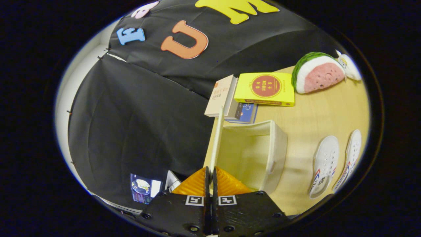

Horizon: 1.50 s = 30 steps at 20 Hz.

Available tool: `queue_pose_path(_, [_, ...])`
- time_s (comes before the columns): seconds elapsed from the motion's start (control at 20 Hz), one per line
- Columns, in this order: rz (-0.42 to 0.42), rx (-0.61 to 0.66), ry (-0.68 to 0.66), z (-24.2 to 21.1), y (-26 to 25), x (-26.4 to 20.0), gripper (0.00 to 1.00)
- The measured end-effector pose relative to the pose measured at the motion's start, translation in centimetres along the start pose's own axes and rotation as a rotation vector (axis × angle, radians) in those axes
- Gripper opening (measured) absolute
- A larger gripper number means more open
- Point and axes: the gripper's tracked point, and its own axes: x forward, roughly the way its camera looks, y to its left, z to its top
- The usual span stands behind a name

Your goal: Open the storage box then place both shoes into the box .Put the left shoe in first, then the right shoe, with the right side of both shoes facing outward in a uniform manner.

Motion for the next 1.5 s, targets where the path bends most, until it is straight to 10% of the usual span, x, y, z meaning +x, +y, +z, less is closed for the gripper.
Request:
queue_pose_path(0.4, [0.098,0.022,0.002,-0.5,9.8,5.1,0.05])
queue_pose_path(0.9, [0.168,-0.053,0.11,-3.0,17.0,13.0,0.67])
queue_pose_path(1.3, [0.126,-0.073,0.129,-4.1,13.0,10.7,0.96])
queue_pose_path(1.5, [0.009,-0.088,0.124,-4.7,5.8,6.9,0.96])
